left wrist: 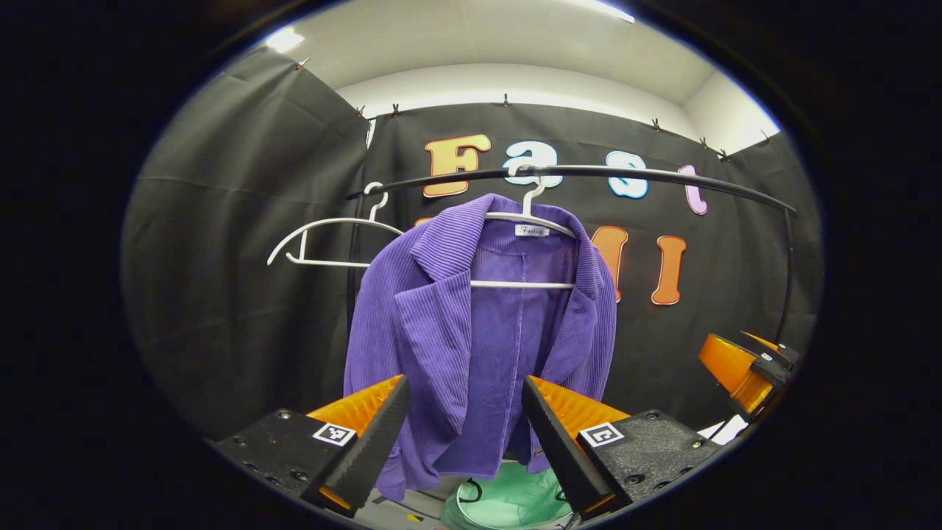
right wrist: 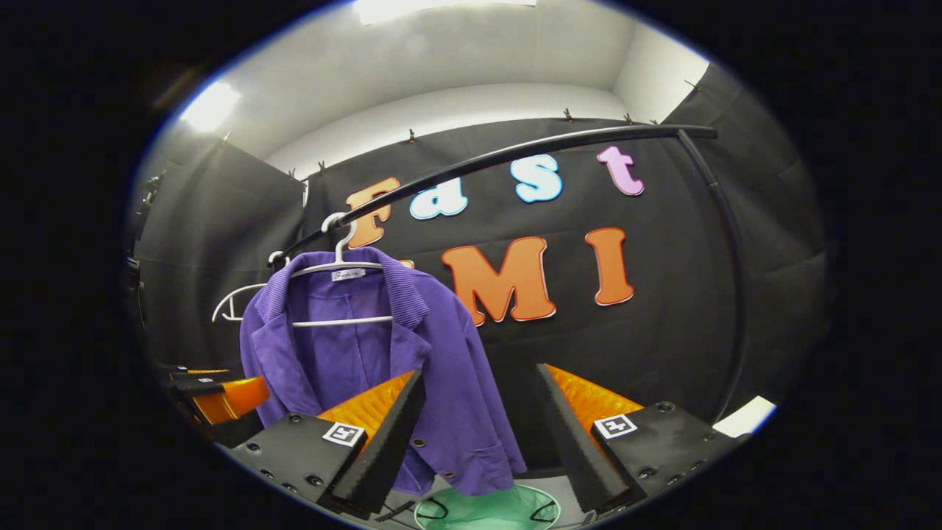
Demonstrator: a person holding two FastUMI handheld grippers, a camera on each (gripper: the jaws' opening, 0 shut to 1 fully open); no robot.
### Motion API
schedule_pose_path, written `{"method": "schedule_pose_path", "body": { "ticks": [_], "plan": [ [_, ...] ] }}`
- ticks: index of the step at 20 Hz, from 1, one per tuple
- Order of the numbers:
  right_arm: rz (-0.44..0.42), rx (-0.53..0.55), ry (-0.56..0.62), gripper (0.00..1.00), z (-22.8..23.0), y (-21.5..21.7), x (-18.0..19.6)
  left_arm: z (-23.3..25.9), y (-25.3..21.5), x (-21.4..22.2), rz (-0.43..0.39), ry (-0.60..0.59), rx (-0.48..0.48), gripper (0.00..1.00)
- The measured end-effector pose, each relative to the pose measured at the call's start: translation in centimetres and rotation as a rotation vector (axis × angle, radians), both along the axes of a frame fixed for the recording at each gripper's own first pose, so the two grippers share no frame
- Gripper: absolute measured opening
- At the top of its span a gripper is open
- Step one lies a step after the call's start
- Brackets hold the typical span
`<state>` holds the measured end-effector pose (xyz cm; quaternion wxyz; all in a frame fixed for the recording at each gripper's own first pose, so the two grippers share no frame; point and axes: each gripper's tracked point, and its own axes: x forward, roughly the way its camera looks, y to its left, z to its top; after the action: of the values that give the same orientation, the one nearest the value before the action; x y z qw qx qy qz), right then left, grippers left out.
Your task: Grasp the clothes on the hanger with both hands and then place them into the laundry hamper below.
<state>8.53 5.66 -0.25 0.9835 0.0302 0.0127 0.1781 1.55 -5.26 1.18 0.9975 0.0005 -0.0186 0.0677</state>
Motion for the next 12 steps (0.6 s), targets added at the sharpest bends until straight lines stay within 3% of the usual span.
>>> {"method": "schedule_pose_path", "body": {
  "ticks": [2,3,12],
  "plan": [
    [0.038,0.006,0.012,0.89,-0.4,1.5,0.9,-0.3,0.0,0.8,0.018,0.009,0.005,0.93],
    [0.051,0.006,0.014,0.98,-0.6,2.0,1.3,-0.5,0.2,1.2,0.028,0.016,0.007,0.93],
    [0.1,-0.002,0.086,0.98,-3.7,8.1,6.2,-1.3,3.9,7.3,0.057,0.039,0.001,0.96]
  ]
}}
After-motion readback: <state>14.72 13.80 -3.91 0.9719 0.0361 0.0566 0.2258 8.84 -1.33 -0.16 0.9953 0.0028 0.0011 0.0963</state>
